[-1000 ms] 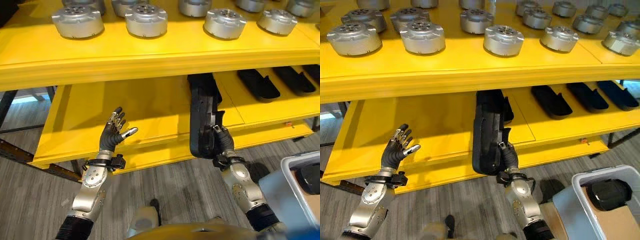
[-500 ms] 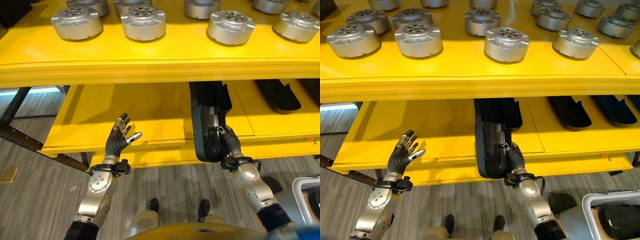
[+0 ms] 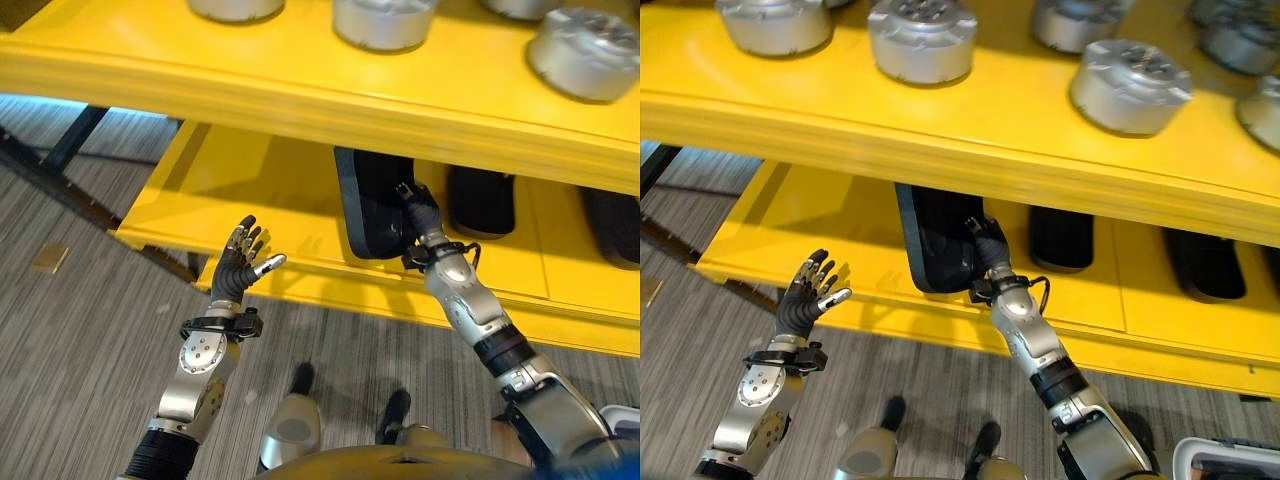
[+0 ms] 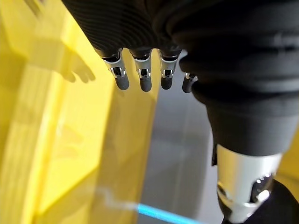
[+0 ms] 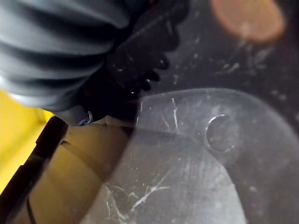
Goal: Move parts from the plastic box to the shelf.
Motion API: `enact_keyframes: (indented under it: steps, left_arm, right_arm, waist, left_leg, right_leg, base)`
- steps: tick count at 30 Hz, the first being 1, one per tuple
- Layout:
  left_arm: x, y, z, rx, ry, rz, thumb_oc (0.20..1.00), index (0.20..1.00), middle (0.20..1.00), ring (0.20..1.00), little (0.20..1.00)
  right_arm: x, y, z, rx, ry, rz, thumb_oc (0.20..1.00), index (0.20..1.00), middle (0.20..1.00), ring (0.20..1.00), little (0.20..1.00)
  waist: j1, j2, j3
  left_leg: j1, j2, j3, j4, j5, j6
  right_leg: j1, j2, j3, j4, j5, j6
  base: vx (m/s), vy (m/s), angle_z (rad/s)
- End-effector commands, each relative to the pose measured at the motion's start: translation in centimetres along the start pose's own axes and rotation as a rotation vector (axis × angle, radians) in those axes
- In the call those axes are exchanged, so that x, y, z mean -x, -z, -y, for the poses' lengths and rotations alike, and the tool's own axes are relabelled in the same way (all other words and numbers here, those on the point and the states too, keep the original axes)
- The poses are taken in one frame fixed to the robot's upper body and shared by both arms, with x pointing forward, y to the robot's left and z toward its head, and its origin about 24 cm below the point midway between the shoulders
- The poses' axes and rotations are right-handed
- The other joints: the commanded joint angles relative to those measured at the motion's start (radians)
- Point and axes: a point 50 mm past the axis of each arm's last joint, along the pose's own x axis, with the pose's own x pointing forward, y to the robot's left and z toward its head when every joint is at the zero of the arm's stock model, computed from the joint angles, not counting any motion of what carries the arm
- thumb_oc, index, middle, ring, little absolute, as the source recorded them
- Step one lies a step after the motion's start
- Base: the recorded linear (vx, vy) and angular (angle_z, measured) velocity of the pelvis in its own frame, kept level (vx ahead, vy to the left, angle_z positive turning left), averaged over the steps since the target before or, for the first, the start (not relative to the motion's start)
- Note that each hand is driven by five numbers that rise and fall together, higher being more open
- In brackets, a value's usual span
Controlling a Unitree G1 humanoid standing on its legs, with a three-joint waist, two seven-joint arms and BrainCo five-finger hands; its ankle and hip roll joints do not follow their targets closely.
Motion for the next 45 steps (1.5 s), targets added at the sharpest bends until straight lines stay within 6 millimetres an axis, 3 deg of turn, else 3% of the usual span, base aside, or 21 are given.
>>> enact_keyframes:
  steps: [1,8,10,13,16,18,20,22,23,29,36,45]
  left_arm:
    - [-0.4,-3.3,0.4,0.007,0.045,0.153,1.000,1.000,1.000,1.000,1.000]
    - [-1.2,-4.6,1.2,0.012,0.092,0.207,1.000,1.000,1.000,1.000,1.000]
    - [-1.8,-5.1,2.2,0.030,0.129,0.237,1.000,1.000,1.000,1.000,1.000]
    - [-2.1,-5.3,2.6,0.040,0.137,0.248,1.000,1.000,1.000,1.000,1.000]
    - [-2.2,-5.1,3.1,0.048,0.146,0.240,1.000,1.000,1.000,1.000,1.000]
    - [-2.2,-5.0,3.4,0.052,0.157,0.239,1.000,1.000,1.000,1.000,1.000]
    - [-2.2,-4.9,3.7,0.053,0.167,0.233,1.000,1.000,1.000,1.000,1.000]
    - [-2.3,-5.1,3.8,0.053,0.170,0.240,1.000,1.000,1.000,1.000,1.000]
    - [-2.2,-5.0,4.2,0.057,0.183,0.236,1.000,1.000,1.000,1.000,1.000]
    - [-2.3,-4.7,5.0,0.066,0.214,0.218,1.000,1.000,1.000,1.000,1.000]
    - [-2.6,-5.0,5.8,0.072,0.236,0.228,1.000,1.000,1.000,1.000,1.000]
    - [-2.8,-5.3,6.3,0.078,0.252,0.240,1.000,1.000,1.000,1.000,1.000]
  right_arm:
    - [-1.8,-5.1,-1.9,-0.051,-0.025,0.224,0.200,0.200,0.200,0.200,0.200]
    - [-4.4,-8.6,-1.6,-0.021,0.062,0.300,0.200,0.200,0.200,0.200,0.200]
    - [-5.7,-10.8,-0.2,-0.004,0.164,0.344,0.200,0.200,0.200,0.200,0.200]
    - [-6.3,-12.0,0.5,0.010,0.213,0.364,0.200,0.200,0.200,0.200,0.200]
    - [-6.9,-13.4,1.2,0.010,0.264,0.381,0.200,0.200,0.200,0.200,0.200]
    - [-7.3,-14.6,1.5,0.023,0.282,0.405,0.200,0.200,0.200,0.200,0.200]
    - [-7.7,-15.8,1.7,0.033,0.302,0.420,0.200,0.200,0.200,0.200,0.200]
    - [-7.9,-16.6,1.9,0.043,0.314,0.435,0.200,0.200,0.200,0.200,0.200]
    - [-8.1,-17.5,2.2,0.049,0.335,0.452,0.200,0.200,0.200,0.200,0.200]
    - [-8.6,-19.7,3.2,0.044,0.386,0.472,0.200,0.200,0.200,0.200,0.200]
    - [-8.8,-21.1,4.0,0.102,0.436,0.483,0.200,0.200,0.200,0.200,0.200]
    - [-9.3,-20.7,4.3,0.158,0.478,0.440,0.200,0.200,0.200,0.200,0.200]
  waist:
    - [0.023,-0.001,0.001]
    - [0.065,0.027,0.063]
    - [0.080,0.048,0.098]
    - [0.084,0.060,0.118]
    - [0.082,0.074,0.126]
    - [0.074,0.080,0.138]
    - [0.070,0.090,0.145]
    - [0.066,0.092,0.151]
    - [0.060,0.101,0.158]
    - [0.025,0.111,0.178]
    - [0.005,0.114,0.195]
    - [-0.005,0.113,0.203]
  left_leg:
    - [-0.035,0.011,0.084,0.062,-0.059,0.023]
    - [-0.120,-0.007,0.051,0.127,-0.064,0.024]
    - [-0.172,-0.023,0.038,0.184,-0.079,0.020]
    - [-0.211,-0.032,0.039,0.246,-0.098,0.021]
    - [-0.232,-0.029,0.053,0.317,-0.157,0.022]
    - [-0.269,-0.034,0.063,0.359,-0.156,0.029]
    - [-0.292,-0.030,0.073,0.419,-0.205,0.028]
    - [-0.325,-0.033,0.080,0.446,-0.191,0.032]
    - [-0.348,-0.028,0.083,0.502,-0.236,0.031]
    - [-0.430,-0.024,0.092,0.606,-0.276,0.033]
    - [-0.463,-0.023,0.097,0.626,-0.279,0.032]
    - [-0.476,-0.019,0.096,0.622,-0.276,0.032]
  right_leg:
    - [-0.068,-0.086,0.028,0.159,-0.065,0.044]
    - [-0.114,-0.111,0.011,0.199,-0.067,0.044]
    - [-0.148,-0.125,0.008,0.244,-0.085,0.039]
    - [-0.182,-0.139,0.014,0.294,-0.102,0.035]
    - [-0.213,-0.148,0.036,0.364,-0.145,0.039]
    - [-0.259,-0.156,0.055,0.402,-0.145,0.026]
    - [-0.291,-0.157,0.077,0.464,-0.185,0.033]
    - [-0.322,-0.162,0.081,0.479,-0.174,0.022]
    - [-0.353,-0.163,0.102,0.537,-0.215,0.027]
    - [-0.448,-0.159,0.140,0.635,-0.255,0.019]
    - [-0.487,-0.160,0.153,0.657,-0.260,0.016]
    - [-0.502,-0.153,0.159,0.654,-0.257,0.015]
  base:
    - [-0.08,0.022,0.19]
    - [-0.06,0.012,0.14]
    - [-0.06,0.025,0.20]
    - [-0.02,0.028,0.16]
    - [0.00,0.055,0.10]
    - [-0.10,0.079,-0.05]
    - [-0.03,0.047,-0.16]
    - [-0.10,0.053,-0.19]
    - [0.01,0.022,-0.11]
    - [-0.04,0.021,-0.15]
    - [-0.03,-0.002,-0.04]
    - [0.00,0.001,-0.01]
